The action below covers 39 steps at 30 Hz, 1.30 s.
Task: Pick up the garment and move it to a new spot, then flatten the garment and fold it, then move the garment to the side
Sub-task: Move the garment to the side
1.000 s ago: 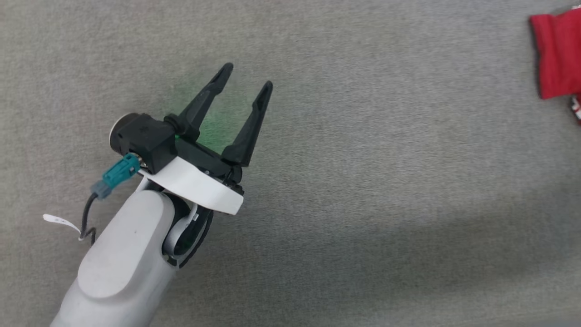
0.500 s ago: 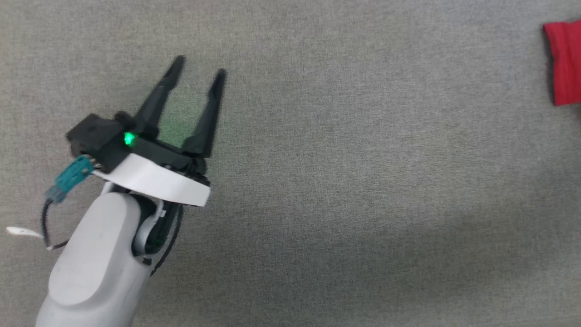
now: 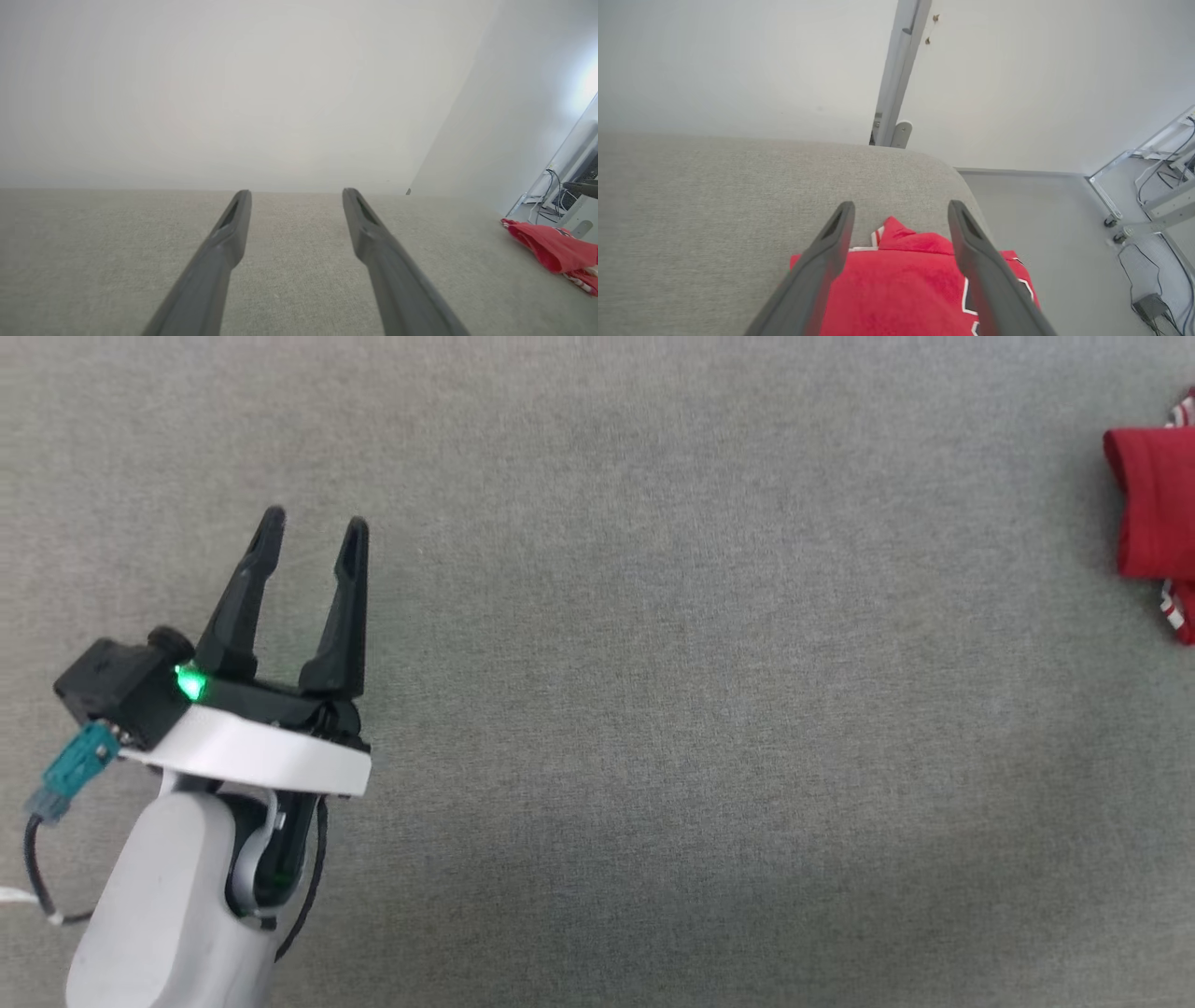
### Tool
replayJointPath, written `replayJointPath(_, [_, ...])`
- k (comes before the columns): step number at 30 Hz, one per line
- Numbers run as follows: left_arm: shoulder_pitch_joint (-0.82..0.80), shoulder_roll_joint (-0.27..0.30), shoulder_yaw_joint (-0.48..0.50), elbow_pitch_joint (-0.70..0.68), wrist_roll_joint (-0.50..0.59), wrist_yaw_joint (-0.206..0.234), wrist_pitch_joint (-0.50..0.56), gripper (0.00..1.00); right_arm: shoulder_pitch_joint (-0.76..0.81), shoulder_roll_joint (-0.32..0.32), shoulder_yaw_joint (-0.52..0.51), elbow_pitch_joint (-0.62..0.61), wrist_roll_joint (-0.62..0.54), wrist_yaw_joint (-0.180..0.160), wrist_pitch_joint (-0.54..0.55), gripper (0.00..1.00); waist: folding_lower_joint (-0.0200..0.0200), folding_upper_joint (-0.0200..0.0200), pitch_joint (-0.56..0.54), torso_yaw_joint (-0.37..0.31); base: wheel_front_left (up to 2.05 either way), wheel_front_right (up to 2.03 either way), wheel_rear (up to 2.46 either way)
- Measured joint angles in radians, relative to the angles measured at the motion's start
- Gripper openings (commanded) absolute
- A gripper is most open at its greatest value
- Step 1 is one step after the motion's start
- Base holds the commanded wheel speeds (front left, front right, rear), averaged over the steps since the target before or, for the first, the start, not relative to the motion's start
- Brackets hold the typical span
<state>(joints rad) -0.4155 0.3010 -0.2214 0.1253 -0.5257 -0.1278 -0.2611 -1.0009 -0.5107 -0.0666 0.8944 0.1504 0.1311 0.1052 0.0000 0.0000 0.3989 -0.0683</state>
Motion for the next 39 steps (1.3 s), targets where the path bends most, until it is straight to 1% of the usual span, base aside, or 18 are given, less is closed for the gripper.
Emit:
replayJointPath(6, [0.06, -0.009, 0.044, -0.018, 0.015, 0.0, 0.0, 1.0, 0.082, 0.061, 0.037, -0.052, 0.053, 0.0, -0.074, 1.0, 0.0, 0.0, -0.055, 0.014, 0.0, 0.0, 0.0])
replayJointPath(11, [0.117, -0.012, 0.091, -0.03, 0.025, 0.0, 0.0, 1.0, 0.159, 0.117, 0.063, -0.124, 0.08, 0.0, -0.152, 1.0, 0.0, 0.0, -0.1, 0.032, 0.0, 0.0, 0.0])
replayJointPath(17, [0.193, -0.022, 0.128, -0.041, 0.034, 0.0, 0.0, 1.0, 0.278, 0.135, 0.113, -0.222, 0.118, 0.0, -0.257, 1.0, 0.0, 0.0, -0.149, 0.058, 0.0, 0.0, 0.0])
replayJointPath(18, [0.219, -0.024, 0.142, -0.044, 0.034, 0.0, 0.0, 1.0, 0.323, 0.146, 0.123, -0.254, 0.133, 0.0, -0.284, 1.0, 0.0, 0.0, -0.165, 0.068, 0.0, 0.0, 0.0])
replayJointPath(20, [0.25, -0.025, 0.152, -0.046, 0.042, 0.0, 0.0, 1.0, 0.374, 0.15, 0.136, -0.286, 0.139, 0.0, -0.303, 1.0, 0.0, 0.0, -0.181, 0.077, 0.0, 0.0, 0.0])
replayJointPath(25, [0.331, -0.035, 0.199, -0.052, 0.057, 0.0, 0.0, 1.0, 0.503, 0.163, 0.132, -0.367, 0.157, 0.0, -0.342, 1.0, 0.0, 0.0, -0.222, 0.099, 0.0, 0.0, 0.0])
replayJointPath(28, [0.375, -0.037, 0.226, -0.053, 0.058, 0.0, 0.0, 1.0, 0.585, 0.184, 0.127, -0.424, 0.166, 0.0, -0.355, 1.0, 0.0, 0.0, -0.246, 0.108, 0.0, 0.0, 0.0])
replayJointPath(31, [0.422, -0.039, 0.238, -0.056, 0.061, 0.0, 0.0, 1.0, 0.664, 0.207, 0.101, -0.472, 0.168, 0.0, -0.361, 1.0, 0.0, 0.0, -0.269, 0.115, 0.0, 0.0, 0.0])
replayJointPath(34, [0.459, -0.047, 0.249, -0.064, 0.068, 0.0, 0.0, 1.0, 0.751, 0.234, 0.063, -0.51, 0.168, 0.0, -0.364, 1.0, 0.0, 0.0, -0.292, 0.122, 0.0, 0.0, 0.0])
replayJointPath(39, [0.52, -0.052, 0.247, -0.059, 0.078, 0.0, 0.0, 1.0, 0.877, 0.299, 0.016, -0.612, 0.145, 0.0, -0.366, 1.0, 0.0, 0.0, -0.331, 0.132, 0.0, 0.0, 0.0])
